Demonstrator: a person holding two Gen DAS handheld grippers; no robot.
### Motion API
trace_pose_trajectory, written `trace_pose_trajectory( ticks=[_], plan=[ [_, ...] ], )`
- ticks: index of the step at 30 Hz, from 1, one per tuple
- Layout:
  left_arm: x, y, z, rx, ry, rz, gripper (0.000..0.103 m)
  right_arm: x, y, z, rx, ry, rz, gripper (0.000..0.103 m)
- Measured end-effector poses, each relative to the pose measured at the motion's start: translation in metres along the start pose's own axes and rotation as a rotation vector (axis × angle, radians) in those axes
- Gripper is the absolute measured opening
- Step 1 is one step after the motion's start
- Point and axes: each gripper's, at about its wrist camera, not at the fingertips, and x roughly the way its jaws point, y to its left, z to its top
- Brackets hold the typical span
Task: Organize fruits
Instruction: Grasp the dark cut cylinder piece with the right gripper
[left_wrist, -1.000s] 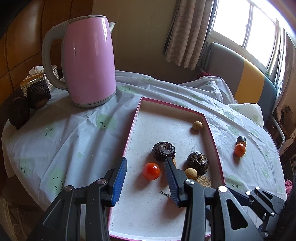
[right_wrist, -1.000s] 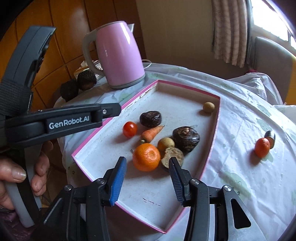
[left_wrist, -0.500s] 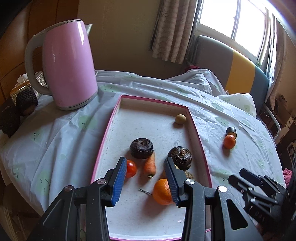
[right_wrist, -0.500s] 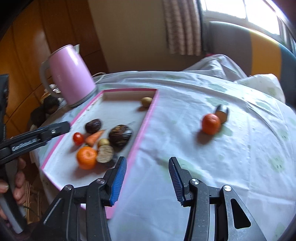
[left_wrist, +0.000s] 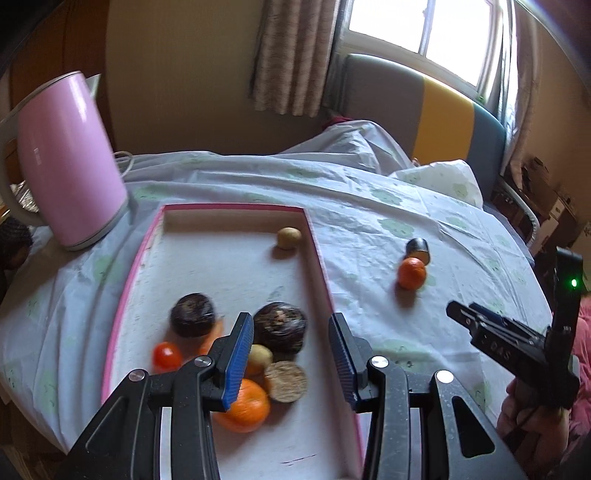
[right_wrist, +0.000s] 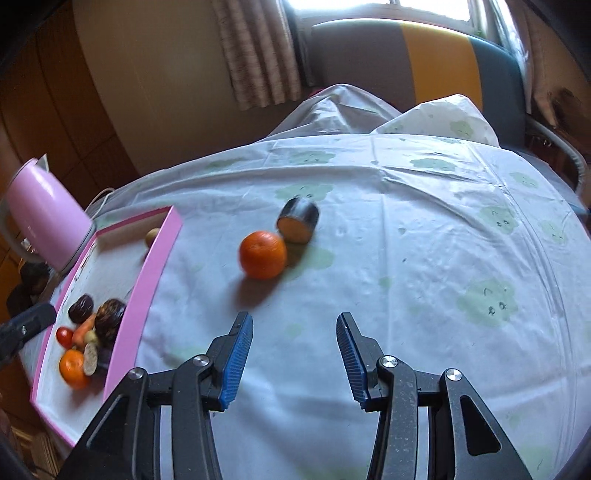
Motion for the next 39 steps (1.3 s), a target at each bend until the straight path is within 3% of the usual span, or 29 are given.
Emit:
trace_pose_trajectory(
  ticks=[11,26,30,39],
  plan=[
    [0.033,-0.044,0.011,0.063,0.046,-0.060,0.043,0.029,-0.016,0.045,0.063,0.000,0.053,0.045],
    [0.087,-0.080,0.038,-0.002,0.100,-0.140,0.043,0.081,-0.017,0.082,0.093,0.080,0.143,0.045],
    [0.092,-0.091,0.040,0.019,0.093,-0.165,0.043,0.095,-0.016,0.080,0.089,0.125,0.143,0.041],
    [0.104,-0.106,0.044,0.020,0.104,-0.194,0.043,0.088,-0.034,0.080,0.129,0.084,0.094,0.038]
  ],
)
